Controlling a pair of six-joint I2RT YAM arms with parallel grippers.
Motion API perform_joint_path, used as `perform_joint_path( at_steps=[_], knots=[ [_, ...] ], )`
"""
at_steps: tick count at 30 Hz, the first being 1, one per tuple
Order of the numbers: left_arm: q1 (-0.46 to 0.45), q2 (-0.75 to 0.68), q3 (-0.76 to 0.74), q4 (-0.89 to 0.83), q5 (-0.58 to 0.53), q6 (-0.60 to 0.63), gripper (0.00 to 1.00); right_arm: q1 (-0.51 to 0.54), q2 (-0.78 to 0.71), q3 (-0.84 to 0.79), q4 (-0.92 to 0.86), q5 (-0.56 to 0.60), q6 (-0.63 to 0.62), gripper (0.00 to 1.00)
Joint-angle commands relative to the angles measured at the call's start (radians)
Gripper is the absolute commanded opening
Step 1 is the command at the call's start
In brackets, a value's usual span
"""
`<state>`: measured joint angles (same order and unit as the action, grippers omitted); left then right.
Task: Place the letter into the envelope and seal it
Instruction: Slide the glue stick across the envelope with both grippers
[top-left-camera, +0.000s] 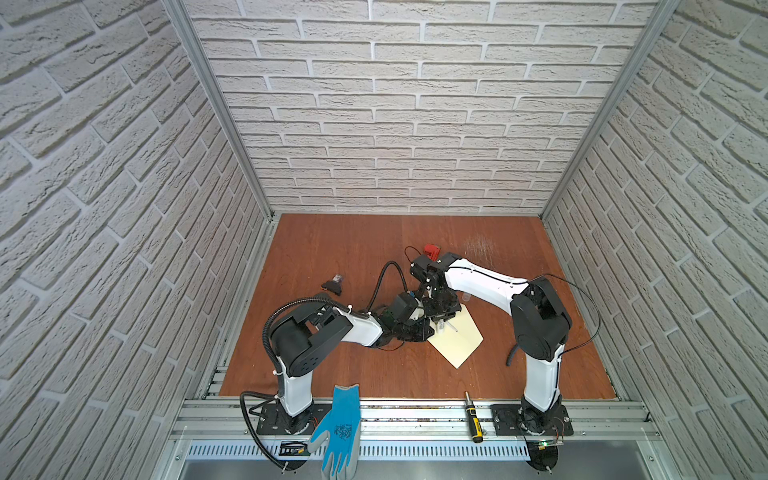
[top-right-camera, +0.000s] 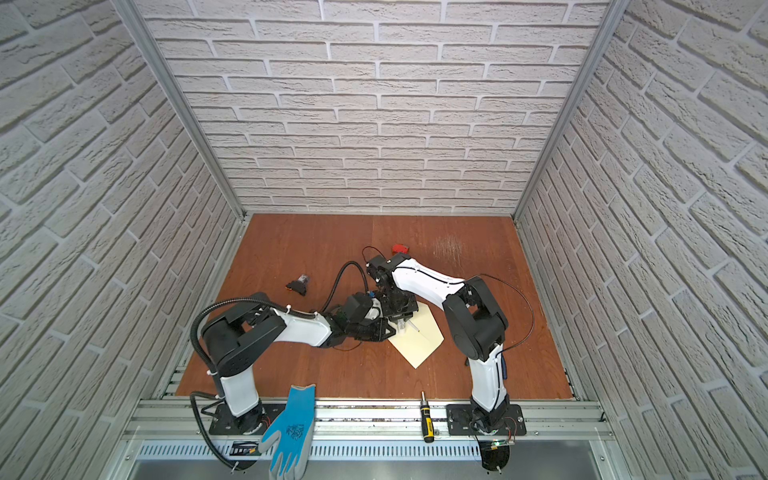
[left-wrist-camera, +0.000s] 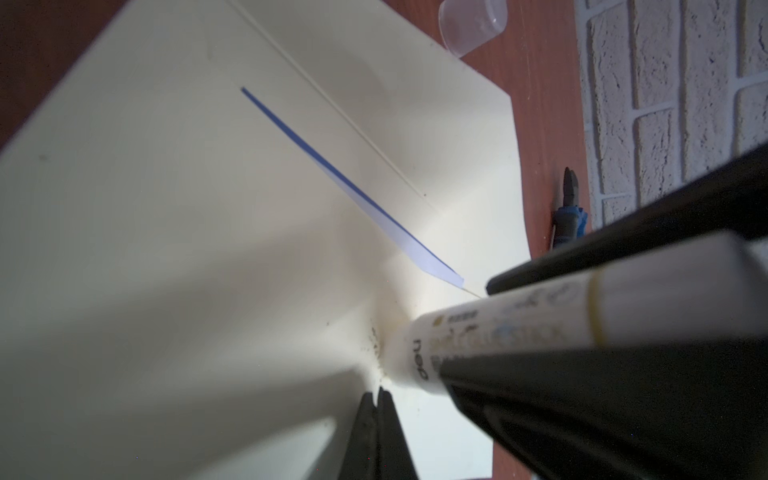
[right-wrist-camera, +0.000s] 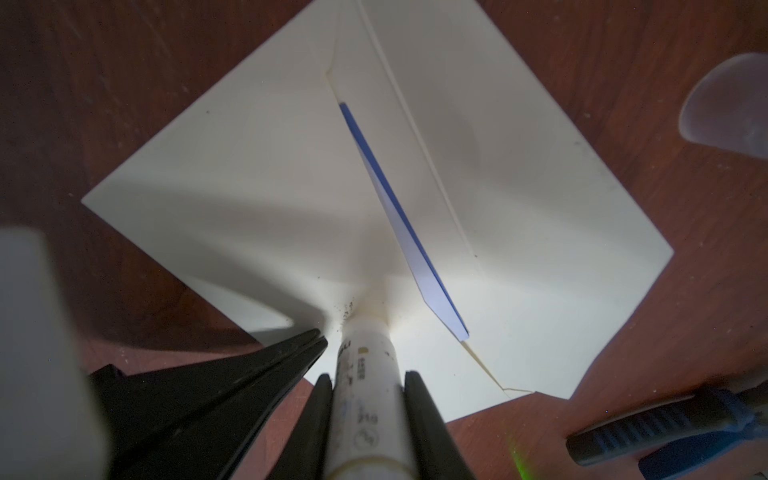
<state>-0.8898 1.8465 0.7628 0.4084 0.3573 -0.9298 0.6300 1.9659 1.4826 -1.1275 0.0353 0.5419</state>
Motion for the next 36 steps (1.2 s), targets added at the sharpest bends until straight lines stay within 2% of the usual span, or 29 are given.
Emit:
perform_joint_path(
  at_steps=[1, 27, 36],
  knots=[
    [0.021, 0.050, -0.033, -0.194, -0.055, 0.028, 0.00, 0.002, 0.071, -0.064, 0.047, 0.064, -0.002, 0.05],
    [0.026, 0.044, -0.015, -0.234, -0.058, 0.033, 0.00, 0.004, -0.062, -0.116, 0.042, 0.117, 0.001, 0.05],
    [0.028, 0.044, -0.011, -0.231, -0.048, 0.026, 0.00, 0.030, -0.250, -0.133, 0.113, 0.091, -0.028, 0.05]
  ],
)
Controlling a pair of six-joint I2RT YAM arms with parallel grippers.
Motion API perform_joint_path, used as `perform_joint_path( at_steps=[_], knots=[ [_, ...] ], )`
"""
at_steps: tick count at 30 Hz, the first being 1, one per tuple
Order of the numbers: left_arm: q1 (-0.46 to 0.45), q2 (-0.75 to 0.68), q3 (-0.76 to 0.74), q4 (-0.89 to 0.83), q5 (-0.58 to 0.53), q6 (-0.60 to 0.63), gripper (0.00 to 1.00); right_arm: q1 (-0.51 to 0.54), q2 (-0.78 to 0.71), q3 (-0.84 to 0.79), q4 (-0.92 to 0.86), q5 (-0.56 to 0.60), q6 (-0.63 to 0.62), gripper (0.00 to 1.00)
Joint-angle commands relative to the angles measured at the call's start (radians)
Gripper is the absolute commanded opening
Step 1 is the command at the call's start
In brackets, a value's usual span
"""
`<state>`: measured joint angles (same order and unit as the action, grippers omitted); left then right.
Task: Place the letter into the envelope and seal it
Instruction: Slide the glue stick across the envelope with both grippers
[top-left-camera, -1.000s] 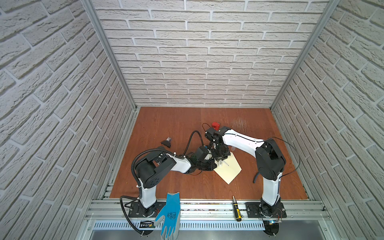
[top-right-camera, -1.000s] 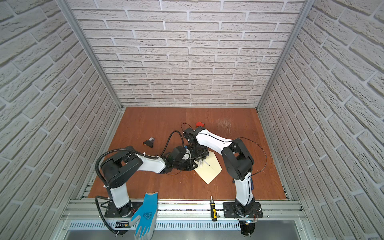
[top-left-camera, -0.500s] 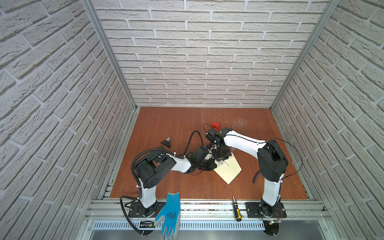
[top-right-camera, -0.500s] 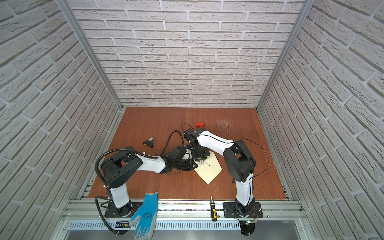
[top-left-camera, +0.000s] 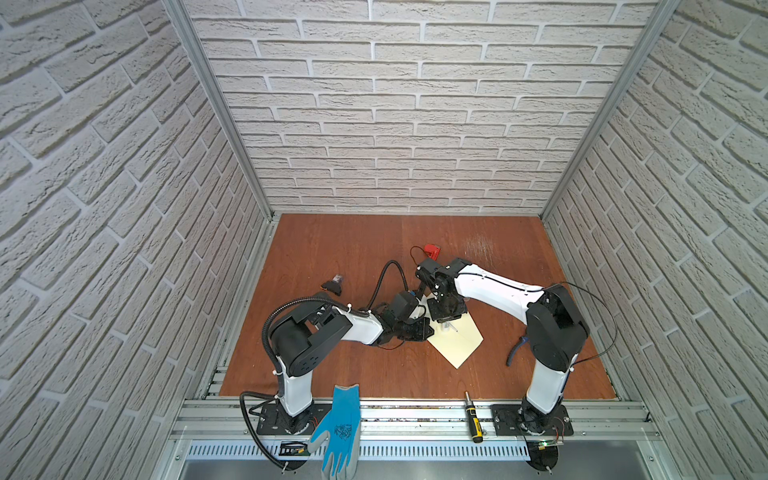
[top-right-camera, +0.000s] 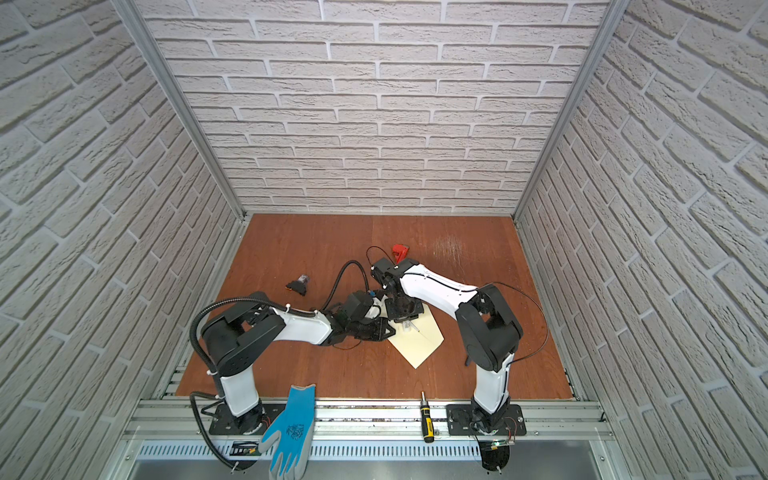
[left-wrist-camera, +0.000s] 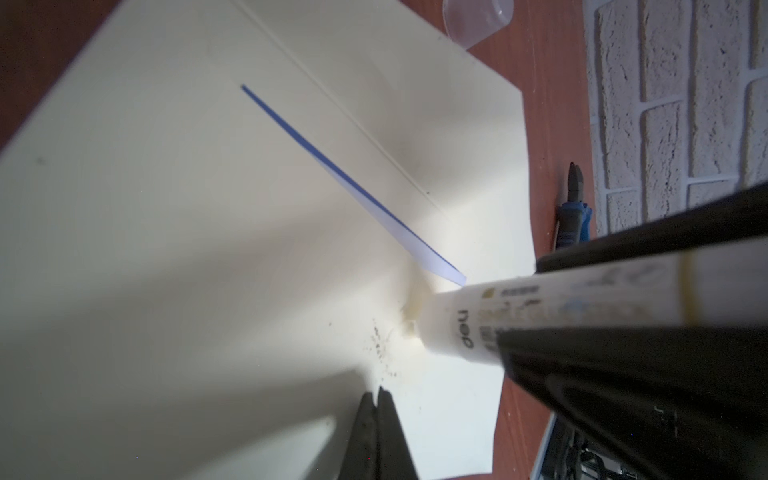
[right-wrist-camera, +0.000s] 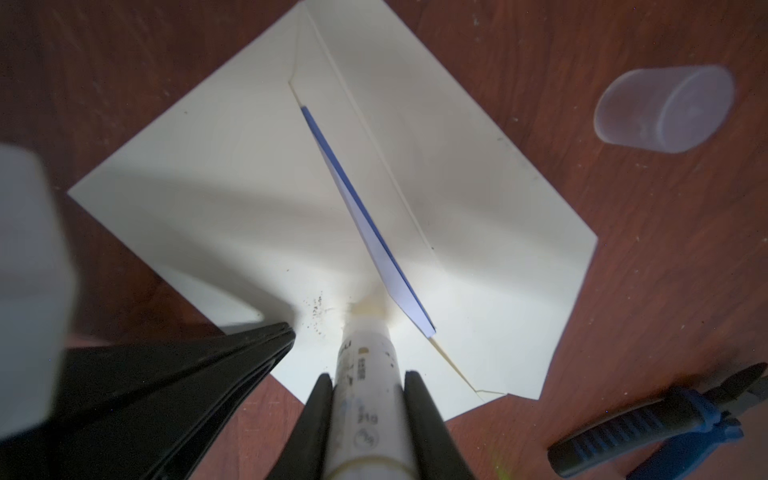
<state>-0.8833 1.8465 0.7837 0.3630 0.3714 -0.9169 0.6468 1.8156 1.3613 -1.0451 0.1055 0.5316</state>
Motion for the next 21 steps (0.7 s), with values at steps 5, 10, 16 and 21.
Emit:
perform_joint_path(
  at_steps=[5, 10, 16, 21],
  knots=[
    [0.029, 0.046, -0.042, -0.151, -0.044, -0.006, 0.00, 0.014, -0.194, -0.077, 0.094, 0.005, -0.024, 0.05],
    [0.028, 0.043, -0.042, -0.142, -0.039, -0.014, 0.00, 0.017, -0.250, -0.190, 0.206, -0.030, -0.060, 0.05],
    [0.029, 0.042, -0.039, -0.142, -0.037, -0.014, 0.00, 0.035, -0.284, -0.277, 0.338, -0.016, -0.099, 0.05],
    [0.029, 0.045, -0.041, -0.139, -0.036, -0.017, 0.00, 0.042, -0.289, -0.298, 0.393, 0.006, -0.120, 0.05]
  ],
)
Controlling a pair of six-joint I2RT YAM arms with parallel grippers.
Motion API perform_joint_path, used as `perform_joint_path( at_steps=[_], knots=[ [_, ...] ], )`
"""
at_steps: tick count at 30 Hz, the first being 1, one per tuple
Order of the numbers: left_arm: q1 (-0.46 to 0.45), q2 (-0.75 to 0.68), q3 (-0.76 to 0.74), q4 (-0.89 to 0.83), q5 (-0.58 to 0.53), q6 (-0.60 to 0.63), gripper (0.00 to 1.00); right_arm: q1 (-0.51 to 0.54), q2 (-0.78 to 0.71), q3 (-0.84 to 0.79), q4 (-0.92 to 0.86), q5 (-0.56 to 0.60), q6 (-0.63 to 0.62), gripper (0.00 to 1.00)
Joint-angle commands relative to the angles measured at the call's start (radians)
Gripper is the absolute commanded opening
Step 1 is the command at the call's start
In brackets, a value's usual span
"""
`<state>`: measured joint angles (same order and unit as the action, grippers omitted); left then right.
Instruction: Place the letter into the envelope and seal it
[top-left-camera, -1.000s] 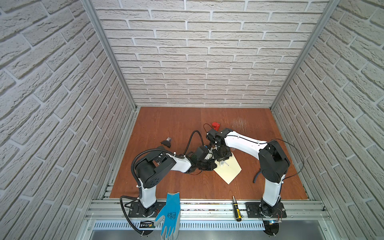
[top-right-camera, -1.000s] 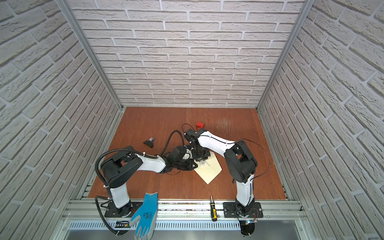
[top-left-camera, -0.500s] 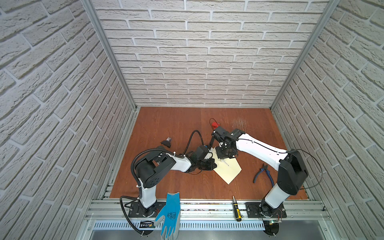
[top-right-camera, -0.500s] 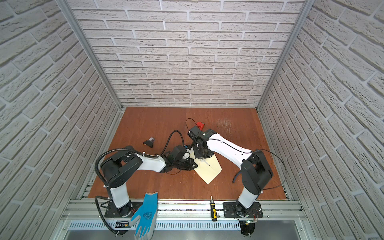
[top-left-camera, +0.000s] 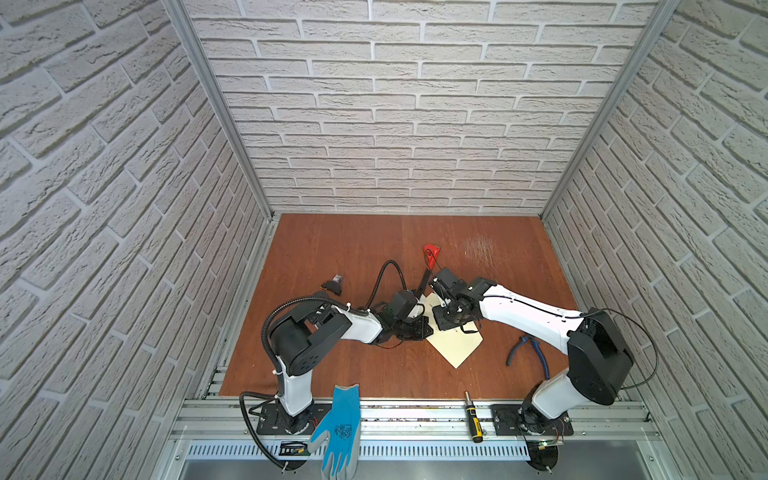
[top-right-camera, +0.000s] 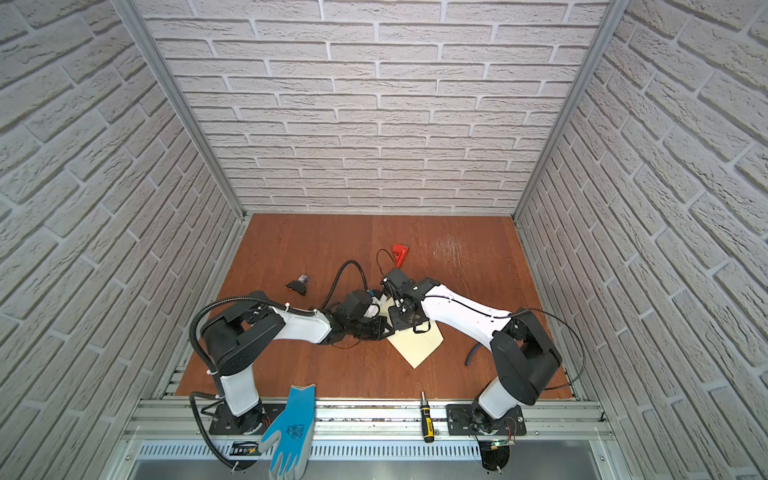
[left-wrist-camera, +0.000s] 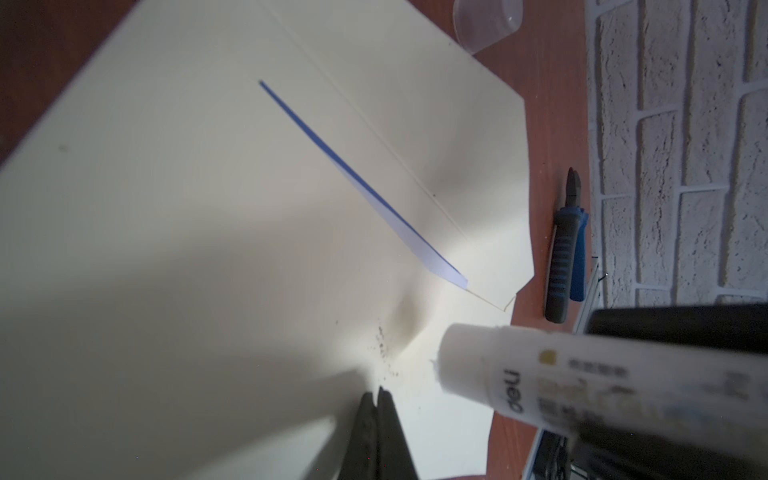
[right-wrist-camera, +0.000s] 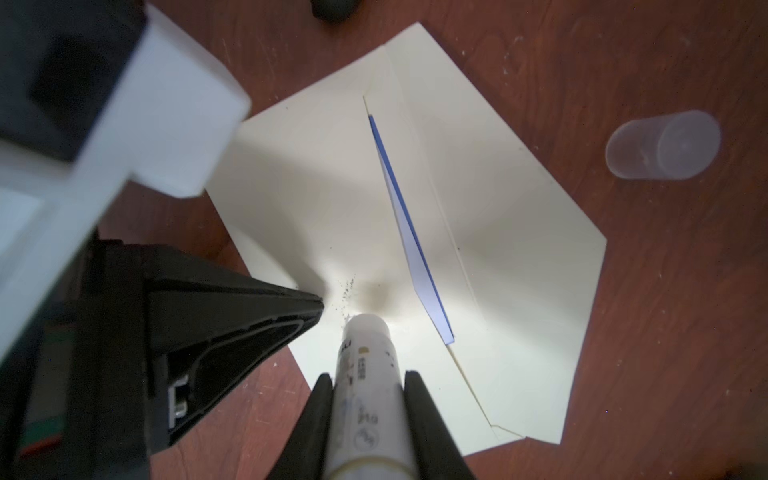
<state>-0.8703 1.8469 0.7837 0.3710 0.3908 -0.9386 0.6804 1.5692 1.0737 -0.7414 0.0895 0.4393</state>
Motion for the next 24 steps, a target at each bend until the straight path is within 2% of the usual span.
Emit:
perform_joint_path(
  at_steps=[1, 14, 24],
  knots=[
    [0.015, 0.045, -0.042, -0.147, -0.055, 0.003, 0.00, 0.011, -0.040, -0.015, 0.101, 0.023, -0.031, 0.05],
    [0.017, 0.054, -0.029, -0.155, -0.050, 0.009, 0.00, 0.046, -0.037, -0.058, 0.121, 0.091, -0.053, 0.05],
    [0.017, 0.069, -0.026, -0.150, -0.045, 0.008, 0.00, 0.056, -0.018, -0.086, 0.170, 0.093, -0.060, 0.05]
  ],
)
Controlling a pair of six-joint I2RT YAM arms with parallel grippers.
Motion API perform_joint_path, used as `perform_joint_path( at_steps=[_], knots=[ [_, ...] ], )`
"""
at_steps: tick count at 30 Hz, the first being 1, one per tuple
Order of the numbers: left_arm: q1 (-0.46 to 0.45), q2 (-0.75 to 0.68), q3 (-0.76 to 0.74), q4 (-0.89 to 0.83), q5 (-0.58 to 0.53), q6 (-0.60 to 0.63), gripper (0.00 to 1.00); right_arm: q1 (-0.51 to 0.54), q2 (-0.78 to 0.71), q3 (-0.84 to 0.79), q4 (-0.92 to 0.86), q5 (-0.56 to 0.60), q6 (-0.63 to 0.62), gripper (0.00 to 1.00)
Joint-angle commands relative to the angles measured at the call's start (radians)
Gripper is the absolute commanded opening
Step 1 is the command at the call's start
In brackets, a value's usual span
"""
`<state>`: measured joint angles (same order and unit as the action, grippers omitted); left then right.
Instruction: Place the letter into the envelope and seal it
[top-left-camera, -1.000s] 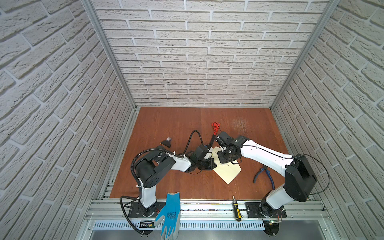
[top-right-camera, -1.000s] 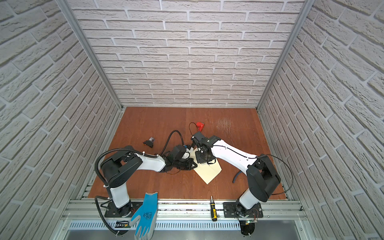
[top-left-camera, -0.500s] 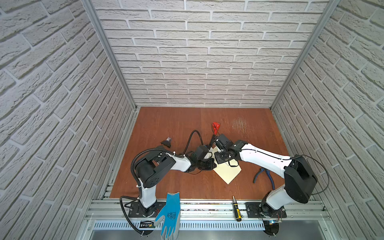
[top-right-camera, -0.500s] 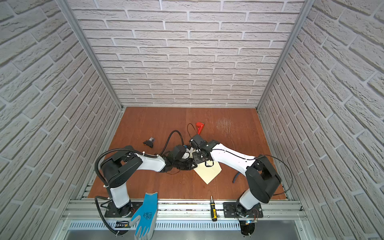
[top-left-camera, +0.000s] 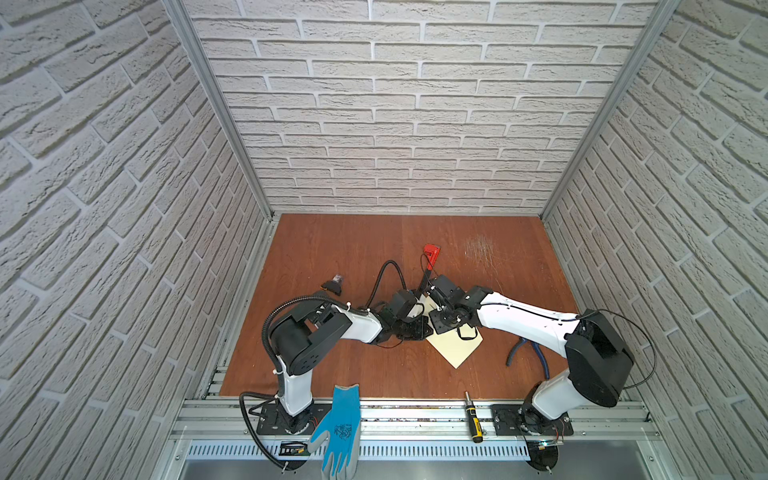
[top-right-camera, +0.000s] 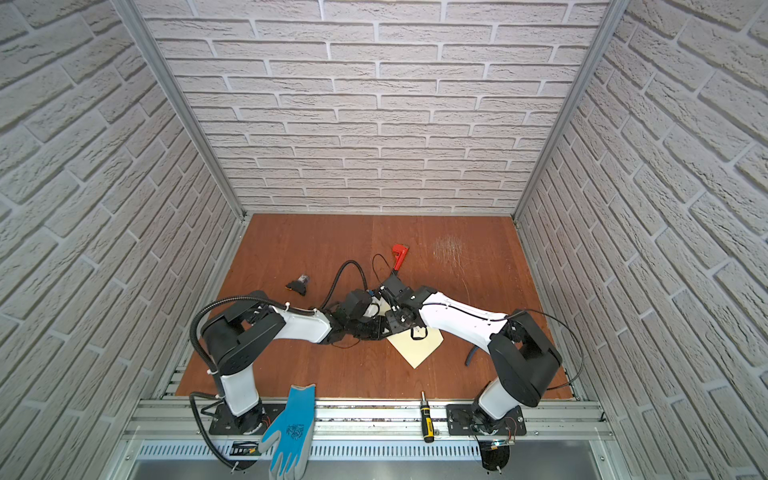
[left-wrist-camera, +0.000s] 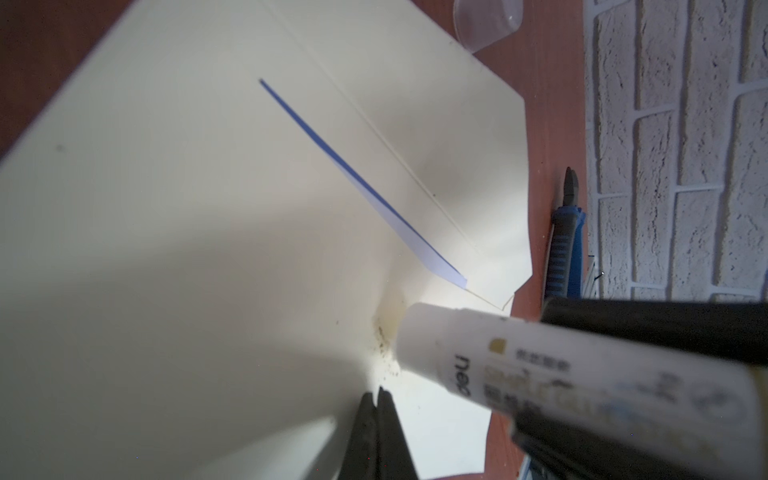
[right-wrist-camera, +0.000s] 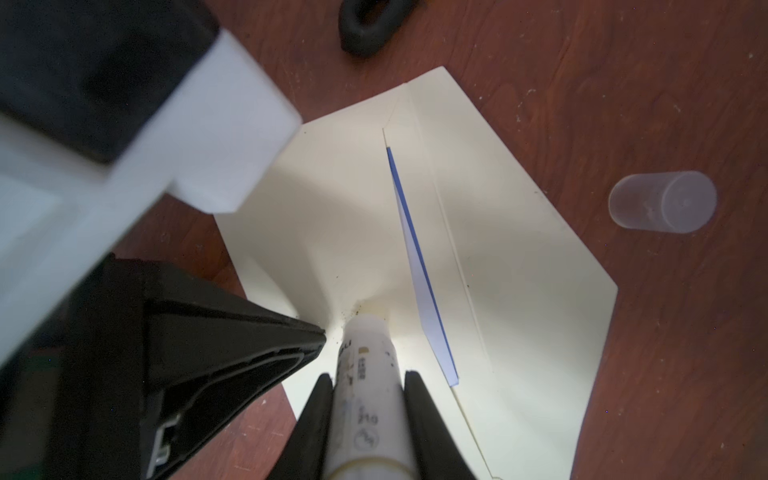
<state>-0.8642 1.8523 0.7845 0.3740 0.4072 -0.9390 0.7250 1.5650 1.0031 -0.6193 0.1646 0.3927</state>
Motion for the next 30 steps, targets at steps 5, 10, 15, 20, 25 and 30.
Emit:
perform_joint_path(
  at_steps=[5, 10, 15, 20, 25, 30],
  knots=[
    [0.010, 0.062, -0.024, -0.158, -0.059, 0.010, 0.00, 0.033, 0.020, -0.017, 0.047, 0.056, -0.018, 0.05],
    [0.013, 0.062, -0.022, -0.165, -0.060, 0.013, 0.00, 0.057, 0.068, -0.001, 0.026, 0.104, -0.025, 0.05],
    [0.013, 0.062, -0.024, -0.170, -0.062, 0.017, 0.00, 0.062, 0.094, 0.000, 0.018, 0.131, -0.022, 0.05],
    [0.014, 0.062, -0.020, -0.181, -0.060, 0.021, 0.00, 0.062, 0.119, 0.000, -0.001, 0.172, -0.020, 0.05],
    [0.016, 0.059, -0.012, -0.197, -0.062, 0.026, 0.00, 0.062, 0.149, -0.001, -0.004, 0.189, -0.014, 0.05],
    [0.019, 0.056, -0.008, -0.206, -0.064, 0.032, 0.00, 0.061, 0.182, -0.002, -0.002, 0.195, -0.011, 0.05]
  ],
)
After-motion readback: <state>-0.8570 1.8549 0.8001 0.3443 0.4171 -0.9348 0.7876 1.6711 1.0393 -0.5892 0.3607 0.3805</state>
